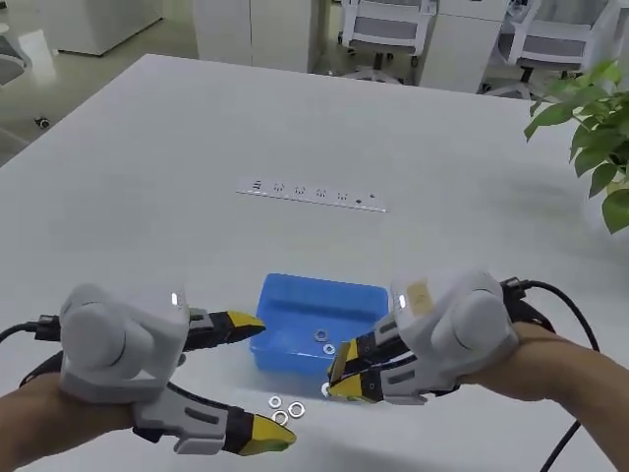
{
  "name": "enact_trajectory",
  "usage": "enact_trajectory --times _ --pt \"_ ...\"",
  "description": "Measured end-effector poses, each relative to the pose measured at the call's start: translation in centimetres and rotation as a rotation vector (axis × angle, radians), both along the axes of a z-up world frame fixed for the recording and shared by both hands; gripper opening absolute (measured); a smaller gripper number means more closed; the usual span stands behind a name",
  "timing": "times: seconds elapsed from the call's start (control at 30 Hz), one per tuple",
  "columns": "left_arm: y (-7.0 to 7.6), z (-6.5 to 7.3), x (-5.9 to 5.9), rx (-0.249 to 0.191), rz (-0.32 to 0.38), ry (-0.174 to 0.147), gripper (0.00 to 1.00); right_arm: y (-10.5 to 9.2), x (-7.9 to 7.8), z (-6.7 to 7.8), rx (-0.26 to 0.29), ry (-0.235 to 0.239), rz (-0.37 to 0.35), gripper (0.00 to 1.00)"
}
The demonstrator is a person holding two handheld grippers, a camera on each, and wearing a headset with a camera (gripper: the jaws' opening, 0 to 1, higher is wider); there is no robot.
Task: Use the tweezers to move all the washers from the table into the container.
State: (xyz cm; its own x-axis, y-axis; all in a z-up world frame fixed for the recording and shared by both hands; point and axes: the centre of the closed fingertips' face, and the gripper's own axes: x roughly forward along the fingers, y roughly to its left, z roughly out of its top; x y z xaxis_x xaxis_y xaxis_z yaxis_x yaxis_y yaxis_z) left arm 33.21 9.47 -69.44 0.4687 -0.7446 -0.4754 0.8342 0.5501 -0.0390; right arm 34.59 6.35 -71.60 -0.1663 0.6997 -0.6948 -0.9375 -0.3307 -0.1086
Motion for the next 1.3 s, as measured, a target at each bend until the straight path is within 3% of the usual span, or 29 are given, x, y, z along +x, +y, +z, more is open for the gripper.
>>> enact_trajectory --times 0.33,0.7,1.3 --pt "0.0 0.4 0.2 -0.009 0.014 -0.006 0.83 -0.2 1.6 0.8 0.016 0.0 -0.033 0.09" --pt "0.4 1.0 0.3 -0.022 0.031 -0.01 0.85 -0.2 3.9 1.1 0.028 -0.031 -0.07 0.09" --pt "0.3 1.7 0.7 -0.041 0.068 -0.015 0.9 -0.5 6.7 -0.9 0.007 -0.057 -0.125 0.09"
